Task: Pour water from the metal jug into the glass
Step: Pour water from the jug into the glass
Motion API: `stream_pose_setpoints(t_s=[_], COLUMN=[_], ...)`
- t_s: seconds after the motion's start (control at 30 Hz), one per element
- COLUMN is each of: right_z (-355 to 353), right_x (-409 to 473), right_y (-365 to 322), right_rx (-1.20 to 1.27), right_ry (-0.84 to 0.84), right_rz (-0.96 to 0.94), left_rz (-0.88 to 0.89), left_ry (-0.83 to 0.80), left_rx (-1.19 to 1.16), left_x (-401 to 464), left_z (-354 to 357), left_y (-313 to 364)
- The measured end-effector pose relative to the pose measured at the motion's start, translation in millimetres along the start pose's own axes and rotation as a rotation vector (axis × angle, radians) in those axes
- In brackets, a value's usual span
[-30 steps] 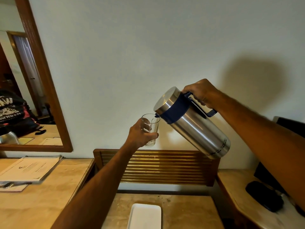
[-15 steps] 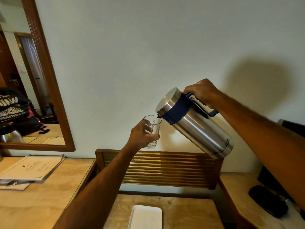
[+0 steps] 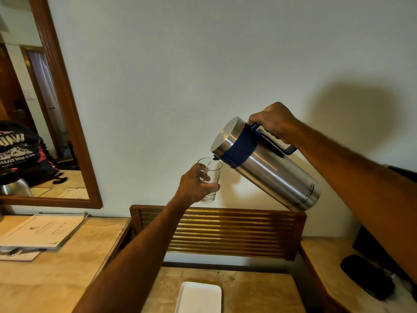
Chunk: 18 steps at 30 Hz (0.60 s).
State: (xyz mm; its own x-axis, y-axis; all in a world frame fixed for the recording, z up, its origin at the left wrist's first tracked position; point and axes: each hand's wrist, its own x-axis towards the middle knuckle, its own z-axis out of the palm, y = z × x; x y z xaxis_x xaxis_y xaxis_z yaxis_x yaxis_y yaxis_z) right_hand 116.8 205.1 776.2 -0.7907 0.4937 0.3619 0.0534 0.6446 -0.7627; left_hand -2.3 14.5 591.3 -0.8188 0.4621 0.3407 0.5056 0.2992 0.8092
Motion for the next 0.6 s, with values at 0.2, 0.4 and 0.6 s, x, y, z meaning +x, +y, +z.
stream_pose_setpoints(t_s=[0.2,0.4,0.6], right_z=[2.1,3.6,4.2], right_x=[5.9,10.7,15.9], right_y=[2.4,6.1,9.7], right_rx=[-0.073,-0.099,-0.116], right_ry=[0.017,0.033,0.031], right_rz=[-0.006,-0.033,-0.059], left_rz=[-0.002,-0.007,0.003], left_ry=[0.001,-0.002,-0.007], left_rx=[0.003,0.001,0.005], left_x=[2.0,3.9,5.4], left_z=[-0.3,1.1,3.6], left_y=[-0.6,-1.6,-2.3])
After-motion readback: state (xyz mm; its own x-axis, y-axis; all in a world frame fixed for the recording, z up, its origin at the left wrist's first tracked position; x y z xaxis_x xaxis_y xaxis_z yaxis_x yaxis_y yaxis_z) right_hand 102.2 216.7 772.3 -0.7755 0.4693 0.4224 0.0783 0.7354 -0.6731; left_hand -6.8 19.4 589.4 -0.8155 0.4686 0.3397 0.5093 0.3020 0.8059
